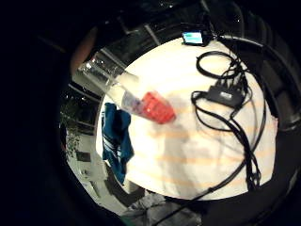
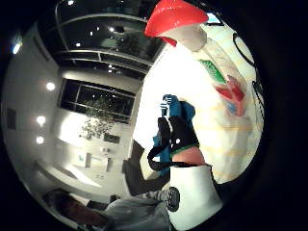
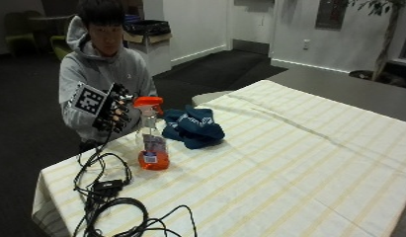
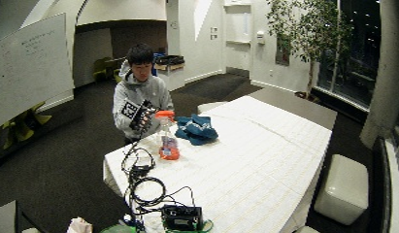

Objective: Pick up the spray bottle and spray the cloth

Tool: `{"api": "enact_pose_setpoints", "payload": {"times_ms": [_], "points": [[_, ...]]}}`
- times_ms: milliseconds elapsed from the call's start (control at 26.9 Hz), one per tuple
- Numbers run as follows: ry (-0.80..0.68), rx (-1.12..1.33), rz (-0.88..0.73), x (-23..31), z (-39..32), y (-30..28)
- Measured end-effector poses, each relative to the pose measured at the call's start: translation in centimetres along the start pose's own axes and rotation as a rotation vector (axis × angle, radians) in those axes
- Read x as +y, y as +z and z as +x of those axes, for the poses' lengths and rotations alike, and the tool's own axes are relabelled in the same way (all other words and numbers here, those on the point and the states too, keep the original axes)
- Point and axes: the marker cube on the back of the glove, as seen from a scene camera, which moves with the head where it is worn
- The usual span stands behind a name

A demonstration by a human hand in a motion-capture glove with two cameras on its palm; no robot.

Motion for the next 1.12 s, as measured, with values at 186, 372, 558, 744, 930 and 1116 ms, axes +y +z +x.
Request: {"api": "enact_pose_setpoints", "payload": {"times_ms": [186, 372, 558, 744, 930, 1116], "points": [[0.012, -0.159, -0.074, -2.3, 1.2, 0.5], [0.018, -0.321, -0.109, -4.5, 2.1, 1.9], [0.051, -0.417, -0.063, -6.3, 2.4, 3.6], [0.049, -0.474, -0.044, -7.6, 2.2, 4.8], [0.063, -0.508, 0.002, -8.5, 2.0, 5.4], [0.079, -0.48, -0.025, -9.7, 1.7, 5.8]]}}
